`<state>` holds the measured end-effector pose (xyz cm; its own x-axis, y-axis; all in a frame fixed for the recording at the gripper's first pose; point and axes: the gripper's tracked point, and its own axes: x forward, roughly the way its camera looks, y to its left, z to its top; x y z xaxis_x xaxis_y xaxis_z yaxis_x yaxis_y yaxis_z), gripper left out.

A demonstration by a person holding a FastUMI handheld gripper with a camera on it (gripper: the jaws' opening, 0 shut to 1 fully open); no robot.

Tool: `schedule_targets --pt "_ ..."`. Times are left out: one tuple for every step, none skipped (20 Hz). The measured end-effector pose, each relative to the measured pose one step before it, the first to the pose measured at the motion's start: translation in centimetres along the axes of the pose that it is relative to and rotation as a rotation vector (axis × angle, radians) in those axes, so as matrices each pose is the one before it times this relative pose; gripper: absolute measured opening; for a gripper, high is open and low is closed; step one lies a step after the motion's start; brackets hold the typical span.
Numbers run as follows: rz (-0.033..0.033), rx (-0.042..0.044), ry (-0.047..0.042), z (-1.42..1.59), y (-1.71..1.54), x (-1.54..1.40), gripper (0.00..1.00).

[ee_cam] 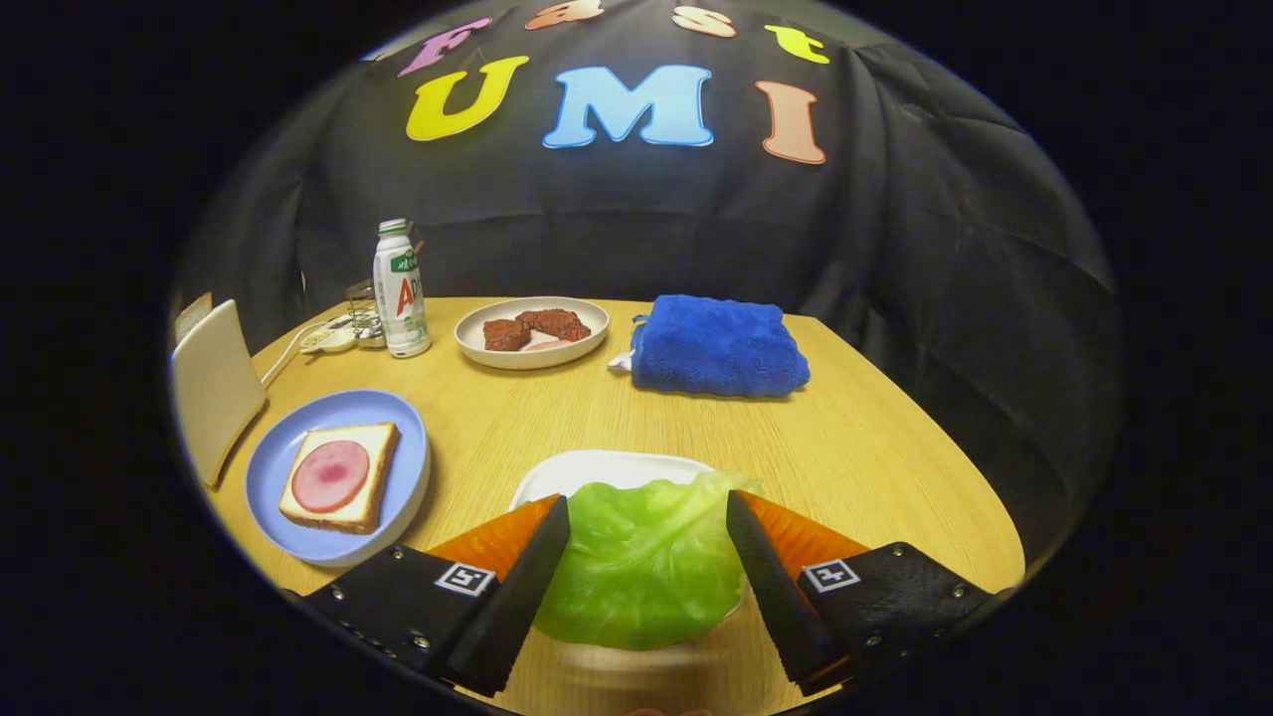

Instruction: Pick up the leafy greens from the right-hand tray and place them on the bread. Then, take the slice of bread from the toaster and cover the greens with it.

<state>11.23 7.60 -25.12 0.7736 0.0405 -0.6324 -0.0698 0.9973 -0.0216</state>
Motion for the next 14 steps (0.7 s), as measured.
schedule_targets --pt "0.00098 -0.00252 0.01307 -0.302 -0.086 0.115 0.97" --pt "-0.00031 -0.00182 0.01048 -0.305 -0.059 0.139 0.97" --pt "-0.00241 -0.00292 0.0089 -0.105 -0.021 0.213 0.97" --pt "-0.00078 -0.00469 0.00833 -0.316 -0.1 0.111 0.97" --pt "0.00255 -0.00459 0.01235 -0.313 0.081 0.207 0.97" --pt "0.00329 0.00696 0.00715 -0.229 -0.066 0.012 0.97" --pt "0.00228 0.01529 0.00953 -0.037 -0.079 0.08 0.98" --pt "0.00437 0.02028 0.00857 -0.181 -0.059 -0.132 0.97" --pt "0.01325 0.01983 -0.00274 0.134 0.152 -0.036 0.97" --pt "0.01975 0.02506 0.02596 -0.705 0.106 0.075 0.95" --pt "0.00408 0.00894 -0.01925 0.324 0.014 -0.153 0.92" --pt "0.00907 -0.00207 0.01033 -0.453 0.194 1.183 0.91" --pt "0.00097 -0.00301 -0.00473 0.329 0.13 -0.754 0.86" --pt "-0.00137 -0.00639 0.00689 -0.18 0.024 -0.285 0.82"
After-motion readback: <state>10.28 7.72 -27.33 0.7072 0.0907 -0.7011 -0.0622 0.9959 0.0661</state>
